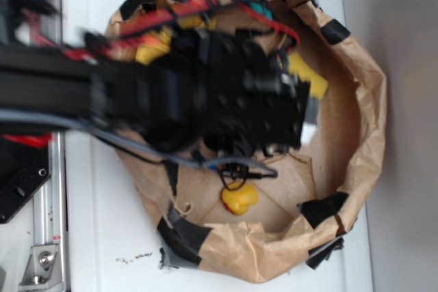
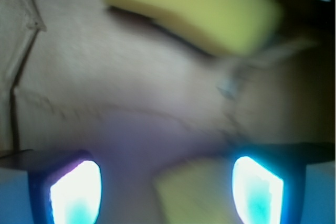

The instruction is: Grab the yellow cloth.

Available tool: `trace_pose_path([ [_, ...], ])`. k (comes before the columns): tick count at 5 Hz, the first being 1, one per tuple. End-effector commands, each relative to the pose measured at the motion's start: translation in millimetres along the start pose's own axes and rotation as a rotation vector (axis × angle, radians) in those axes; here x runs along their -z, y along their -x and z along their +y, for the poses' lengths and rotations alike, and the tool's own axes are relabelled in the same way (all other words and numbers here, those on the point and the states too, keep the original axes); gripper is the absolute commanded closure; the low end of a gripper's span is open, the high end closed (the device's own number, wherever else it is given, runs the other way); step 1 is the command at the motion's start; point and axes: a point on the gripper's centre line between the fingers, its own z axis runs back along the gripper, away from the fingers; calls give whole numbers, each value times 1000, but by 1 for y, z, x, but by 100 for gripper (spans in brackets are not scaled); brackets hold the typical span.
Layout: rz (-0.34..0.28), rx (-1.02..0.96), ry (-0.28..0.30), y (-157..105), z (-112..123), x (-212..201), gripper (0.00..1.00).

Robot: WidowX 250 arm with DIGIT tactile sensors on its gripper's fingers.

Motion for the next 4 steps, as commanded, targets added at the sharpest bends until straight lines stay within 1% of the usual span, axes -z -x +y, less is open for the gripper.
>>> trace_pose_path([
  [1,-87,19,-6,0,-24,-12,0],
  [2,-121,2,55,12,-9,-21,0],
  [3,-247,18,212,35,18,-50,0],
  [4,-256,12,213,39,27,-57,0],
])
